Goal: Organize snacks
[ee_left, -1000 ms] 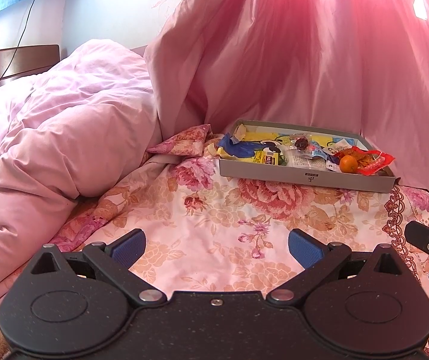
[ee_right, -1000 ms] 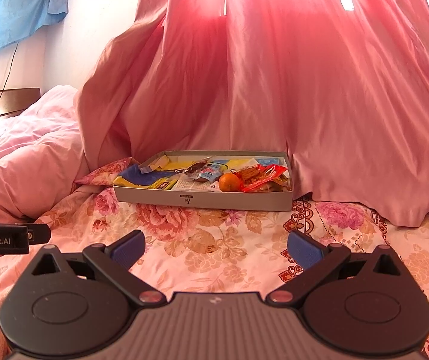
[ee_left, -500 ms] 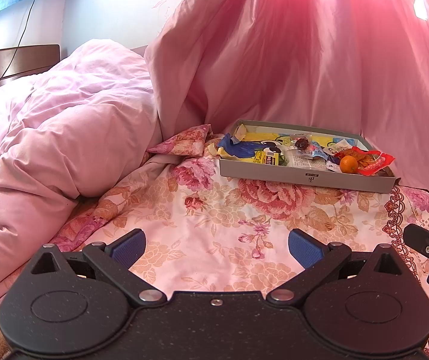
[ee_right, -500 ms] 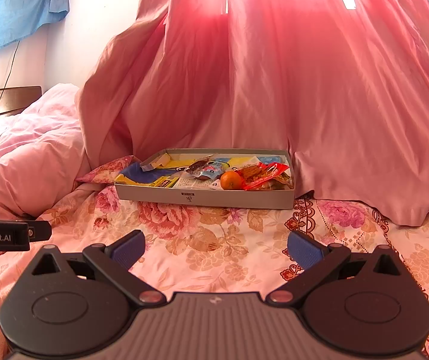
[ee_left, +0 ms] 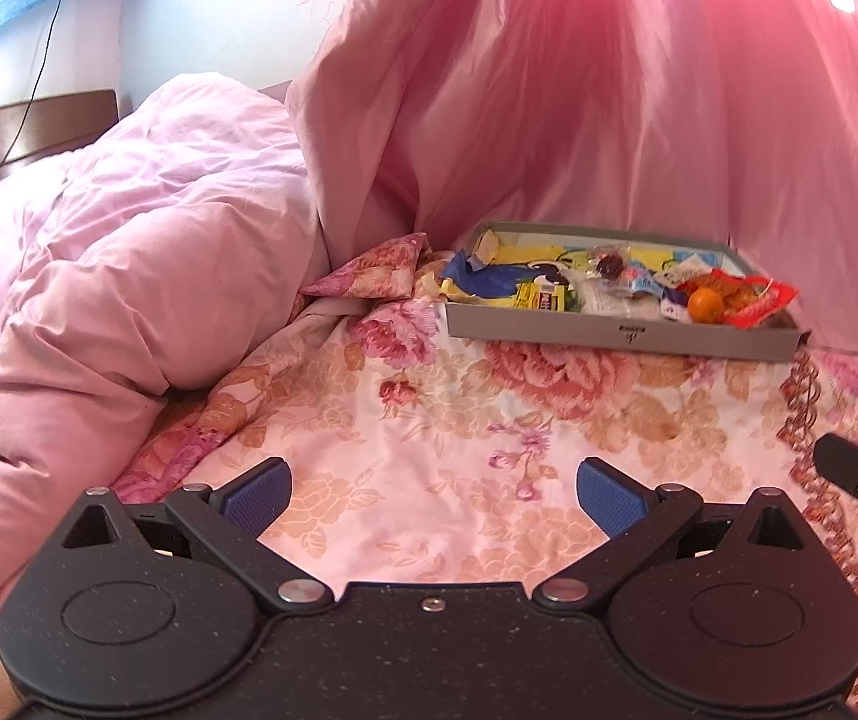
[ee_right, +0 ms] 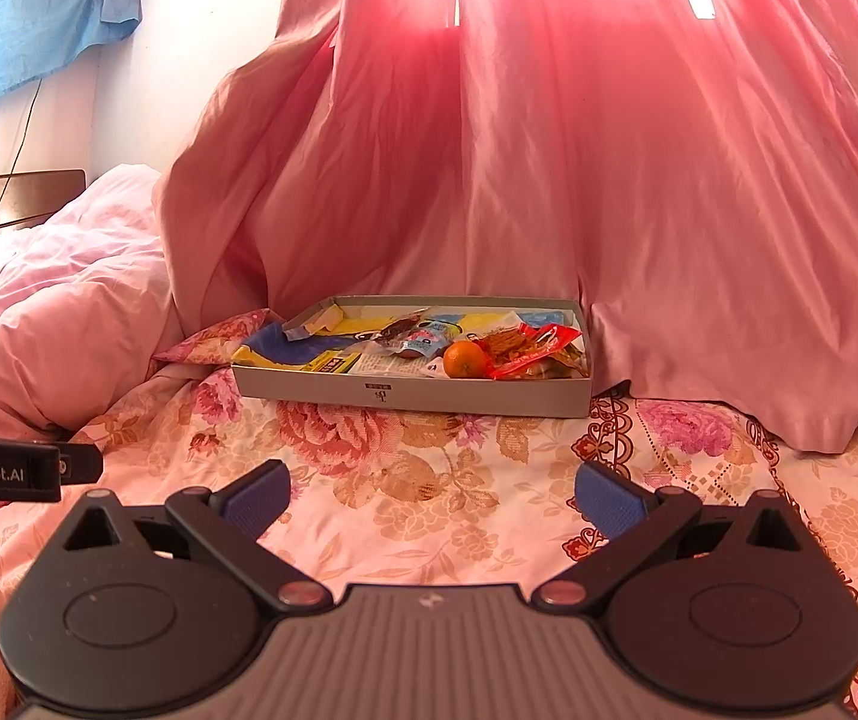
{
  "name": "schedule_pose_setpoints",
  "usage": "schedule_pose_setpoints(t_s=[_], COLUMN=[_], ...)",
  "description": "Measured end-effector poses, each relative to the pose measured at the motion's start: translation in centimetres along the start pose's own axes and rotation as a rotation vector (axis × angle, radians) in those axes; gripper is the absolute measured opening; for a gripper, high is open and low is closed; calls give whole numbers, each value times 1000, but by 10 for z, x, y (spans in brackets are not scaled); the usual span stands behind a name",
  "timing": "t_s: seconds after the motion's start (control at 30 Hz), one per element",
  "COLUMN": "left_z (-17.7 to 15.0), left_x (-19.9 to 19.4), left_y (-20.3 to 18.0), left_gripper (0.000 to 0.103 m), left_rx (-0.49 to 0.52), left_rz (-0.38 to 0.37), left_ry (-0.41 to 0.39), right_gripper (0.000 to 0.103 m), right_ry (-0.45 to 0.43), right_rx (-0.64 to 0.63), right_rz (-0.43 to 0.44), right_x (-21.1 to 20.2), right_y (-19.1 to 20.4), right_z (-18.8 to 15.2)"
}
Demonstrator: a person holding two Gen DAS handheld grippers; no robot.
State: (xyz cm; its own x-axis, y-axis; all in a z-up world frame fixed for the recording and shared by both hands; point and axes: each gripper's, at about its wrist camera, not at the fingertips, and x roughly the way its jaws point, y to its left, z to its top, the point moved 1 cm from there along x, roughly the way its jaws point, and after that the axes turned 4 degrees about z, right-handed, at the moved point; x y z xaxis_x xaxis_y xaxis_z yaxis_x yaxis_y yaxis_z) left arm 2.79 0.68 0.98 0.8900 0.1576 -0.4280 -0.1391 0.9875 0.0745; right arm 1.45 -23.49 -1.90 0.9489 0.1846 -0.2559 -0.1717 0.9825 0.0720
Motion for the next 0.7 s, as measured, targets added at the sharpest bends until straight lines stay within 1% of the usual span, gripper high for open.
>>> schedule_pose_setpoints(t_s=[0.17, 0.7], left_z=[0, 0], left_x=[1, -1], left_y=[1, 0], left_gripper=[101, 100], left_rx=[-3, 7], left_rz=[-9, -10], left_ry=[9, 3], right_gripper=[103, 103], right_ry=[4, 11], right_rx=[-5, -10], right_rz=[2, 8], right_x=[0, 0], right_y=[2, 2], right_z=[-2, -2])
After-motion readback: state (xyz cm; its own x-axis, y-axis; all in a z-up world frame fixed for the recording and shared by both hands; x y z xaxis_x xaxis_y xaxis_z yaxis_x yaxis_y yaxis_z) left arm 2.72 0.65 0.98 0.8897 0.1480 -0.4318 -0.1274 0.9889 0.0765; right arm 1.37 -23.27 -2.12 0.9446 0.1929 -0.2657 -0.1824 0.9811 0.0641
